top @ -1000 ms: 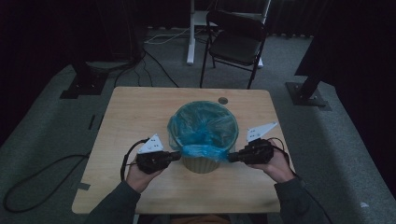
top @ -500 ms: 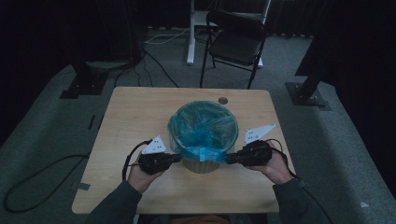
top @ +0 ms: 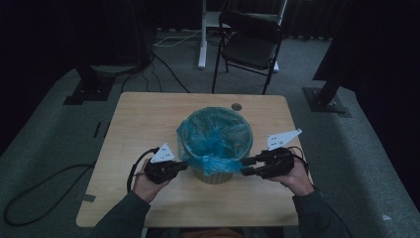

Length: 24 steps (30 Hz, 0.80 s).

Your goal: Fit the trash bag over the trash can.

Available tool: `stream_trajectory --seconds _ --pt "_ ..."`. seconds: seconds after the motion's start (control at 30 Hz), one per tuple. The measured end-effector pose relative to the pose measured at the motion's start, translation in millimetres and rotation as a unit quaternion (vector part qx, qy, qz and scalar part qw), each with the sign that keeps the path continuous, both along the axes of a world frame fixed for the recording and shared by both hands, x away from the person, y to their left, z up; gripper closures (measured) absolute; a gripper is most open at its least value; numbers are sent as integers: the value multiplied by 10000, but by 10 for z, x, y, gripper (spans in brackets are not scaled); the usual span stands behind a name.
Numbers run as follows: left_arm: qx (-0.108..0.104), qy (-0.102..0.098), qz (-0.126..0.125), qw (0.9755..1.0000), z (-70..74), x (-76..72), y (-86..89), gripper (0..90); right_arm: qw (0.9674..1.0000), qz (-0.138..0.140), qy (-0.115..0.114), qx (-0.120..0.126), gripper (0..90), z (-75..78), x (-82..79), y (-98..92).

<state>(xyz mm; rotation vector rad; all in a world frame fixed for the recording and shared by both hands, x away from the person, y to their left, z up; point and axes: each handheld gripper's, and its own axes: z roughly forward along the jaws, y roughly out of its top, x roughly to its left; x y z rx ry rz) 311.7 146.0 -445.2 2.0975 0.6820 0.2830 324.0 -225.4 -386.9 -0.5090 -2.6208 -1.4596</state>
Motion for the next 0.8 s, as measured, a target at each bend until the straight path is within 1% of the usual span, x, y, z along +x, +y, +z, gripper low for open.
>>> stream_trajectory --seconds 0.07,0.13,0.17,0.2,0.23,0.3,0.33,0.43,0.5,0.57,0.63,0.7,0.8 --pt "19 5 -9 10000 -7 5 0 893 10000 86 32 -18 594 -21 -6 36" --pt "59 7 -5 10000 -17 10 -5 893 10000 59 24 -73 626 -35 -5 68" --pt "59 7 -5 10000 -17 10 -5 893 10000 59 24 -73 626 -35 -5 68" --pt "82 22 17 10000 -28 14 -9 893 10000 43 25 -85 651 -38 -3 76" --pt "89 21 16 10000 -30 14 -10 893 9999 7 21 -141 767 -45 6 96" --pt "92 12 13 10000 -27 10 -10 893 9998 6 0 -207 855 -51 7 111" --pt "97 3 4 10000 -24 8 -9 893 9997 -14 -28 -248 884 -54 4 118" --pt "77 -5 -12 10000 -17 -6 -14 893 9991 -15 20 -415 900 -82 16 123" --pt "97 -9 -47 9999 -16 -12 -24 893 9980 -112 126 -602 900 -121 41 117" --pt "111 1 -68 9999 -22 -13 -35 893 9970 -177 244 -718 900 -165 66 109" --pt "134 27 -63 9999 -32 -3 -38 893 9961 -251 300 -795 900 -196 88 94" --pt "169 46 -47 9998 -43 5 -36 893 9955 -332 344 -814 900 -216 110 72" --pt "183 38 -57 9998 -45 -2 -41 892 9952 -373 381 -821 900 -235 130 45"
